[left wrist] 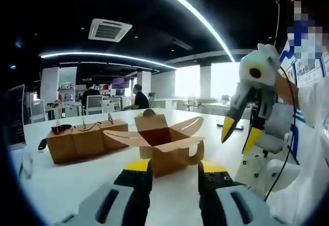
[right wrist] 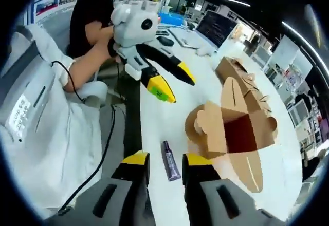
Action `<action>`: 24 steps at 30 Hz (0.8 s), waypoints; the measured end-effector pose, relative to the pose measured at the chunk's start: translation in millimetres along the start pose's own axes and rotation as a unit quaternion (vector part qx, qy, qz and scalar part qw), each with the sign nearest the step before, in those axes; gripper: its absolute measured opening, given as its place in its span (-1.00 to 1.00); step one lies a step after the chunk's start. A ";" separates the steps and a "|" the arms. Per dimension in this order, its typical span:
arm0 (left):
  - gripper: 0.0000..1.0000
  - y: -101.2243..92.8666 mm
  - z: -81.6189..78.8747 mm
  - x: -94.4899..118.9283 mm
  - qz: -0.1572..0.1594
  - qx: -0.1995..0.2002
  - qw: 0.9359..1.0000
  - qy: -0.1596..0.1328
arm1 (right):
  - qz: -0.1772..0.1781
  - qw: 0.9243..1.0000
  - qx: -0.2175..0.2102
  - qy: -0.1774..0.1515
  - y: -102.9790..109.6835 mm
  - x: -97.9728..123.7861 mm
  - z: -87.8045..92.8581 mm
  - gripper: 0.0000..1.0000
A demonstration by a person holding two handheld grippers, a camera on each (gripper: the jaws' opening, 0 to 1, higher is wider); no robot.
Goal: Pick up one paper box from the group, open the paper box, and remove the item inside
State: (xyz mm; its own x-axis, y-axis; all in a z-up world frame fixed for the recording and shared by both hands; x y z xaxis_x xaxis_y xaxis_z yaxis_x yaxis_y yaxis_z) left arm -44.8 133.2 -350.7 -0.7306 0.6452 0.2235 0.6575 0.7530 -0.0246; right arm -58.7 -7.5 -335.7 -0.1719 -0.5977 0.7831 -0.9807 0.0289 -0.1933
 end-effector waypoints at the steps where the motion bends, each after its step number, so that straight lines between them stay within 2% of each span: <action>1: -0.26 0.5 0.3 -0.5 -0.001 0.000 1.000 0.000 | 0.002 1.000 -0.010 -0.013 -1.2 1.5 1.2 -0.48; 5: -0.26 3.3 1.6 -2.0 -0.007 0.002 1.000 0.000 | 0.011 0.994 -0.065 -0.085 -11.0 8.3 11.0 -0.48; 9: -0.26 4.3 1.9 -3.2 -0.014 0.001 1.000 -0.002 | 0.024 0.985 -0.123 -0.116 -24.1 4.4 34.5 -0.48; 11: -0.26 4.8 1.0 -3.9 -0.016 0.001 1.000 -0.004 | 0.036 0.979 -0.142 -0.143 -31.4 5.3 39.6 -0.48; 12: -0.26 5.3 0.6 -4.1 -0.017 0.002 1.000 -0.005 | 0.044 0.973 -0.157 -0.165 -35.1 6.9 41.3 -0.48; 13: -0.26 5.7 0.5 -4.3 -0.017 0.003 1.000 -0.006 | 0.045 0.970 -0.161 -0.175 -35.9 8.0 41.8 -0.48; 14: -0.26 6.3 0.6 -4.6 -0.017 0.004 1.000 -0.006 | 0.053 0.963 -0.171 -0.200 -39.8 10.9 41.7 -0.48; 17: -0.26 8.4 1.5 -4.9 -0.020 0.006 1.000 -0.007 | 0.062 0.958 -0.169 -0.225 -43.0 13.6 46.6 -0.48; 20: -0.26 10.6 2.3 -5.5 -0.023 0.007 1.000 -0.008 | 0.080 0.945 -0.175 -0.264 -51.3 17.9 49.6 -0.47; 21: -0.26 11.2 2.4 -5.6 -0.024 0.007 1.000 -0.009 | 0.078 0.945 -0.179 -0.264 -51.1 16.7 54.7 -0.46; 24: -0.26 13.3 2.6 -9.0 -0.021 0.009 1.000 -0.016 | 0.102 0.937 -0.187 -0.277 -56.3 13.3 60.8 -0.44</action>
State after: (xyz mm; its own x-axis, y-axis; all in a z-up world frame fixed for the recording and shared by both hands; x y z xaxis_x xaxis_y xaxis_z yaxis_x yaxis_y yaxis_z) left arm -29.9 137.7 -355.6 -0.7633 0.6162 0.1941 0.6225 0.7819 -0.0343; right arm -0.1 -65.8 -350.3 -0.3861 -0.8705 0.3053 -0.9145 0.4045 -0.0031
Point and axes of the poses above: the point that each gripper's makers call its tool centre point, and the gripper's own axes: x roughly backward along the fingers, y roughly to its left, z roughly out of its underside, the point moved 3 cm from there along x, roughly backward along the fingers, and after that the axes turned 3 degrees about y, right-handed, at the moved point
